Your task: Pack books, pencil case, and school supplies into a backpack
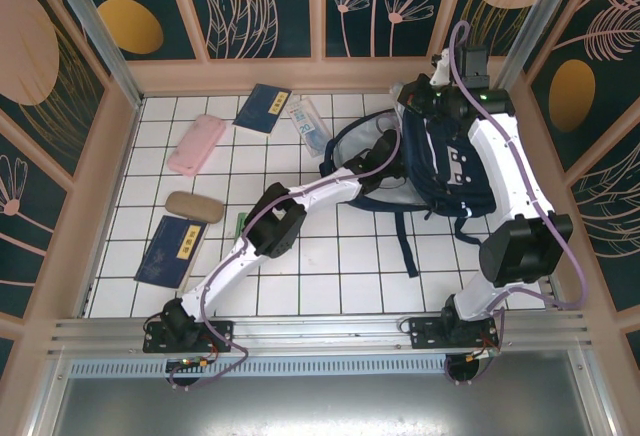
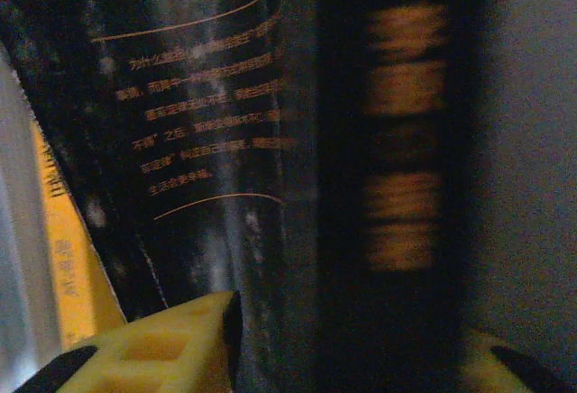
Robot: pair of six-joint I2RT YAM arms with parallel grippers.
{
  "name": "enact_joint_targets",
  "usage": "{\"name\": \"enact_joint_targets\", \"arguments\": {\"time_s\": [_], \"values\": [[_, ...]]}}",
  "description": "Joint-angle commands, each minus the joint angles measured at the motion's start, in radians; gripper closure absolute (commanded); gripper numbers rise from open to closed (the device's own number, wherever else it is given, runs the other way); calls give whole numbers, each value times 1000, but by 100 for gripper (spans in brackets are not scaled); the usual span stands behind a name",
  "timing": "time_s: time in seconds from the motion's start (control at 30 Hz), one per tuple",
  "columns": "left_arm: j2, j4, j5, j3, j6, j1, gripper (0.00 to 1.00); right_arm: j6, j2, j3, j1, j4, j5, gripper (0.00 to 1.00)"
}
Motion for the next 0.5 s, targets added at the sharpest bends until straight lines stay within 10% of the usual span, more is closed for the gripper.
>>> {"name": "enact_joint_targets", "arguments": {"time_s": [0.0, 0.2, 0.47], "values": [[3, -108, -22, 0, 84, -5, 55, 7, -18, 71, 3, 124, -69, 100], [-134, -92, -70, -154, 136, 18, 50, -4, -27, 64, 3, 111, -56, 100], [-276, -68, -108, -255, 181, 33, 99, -9, -34, 45, 3, 111, -49, 100]]}}
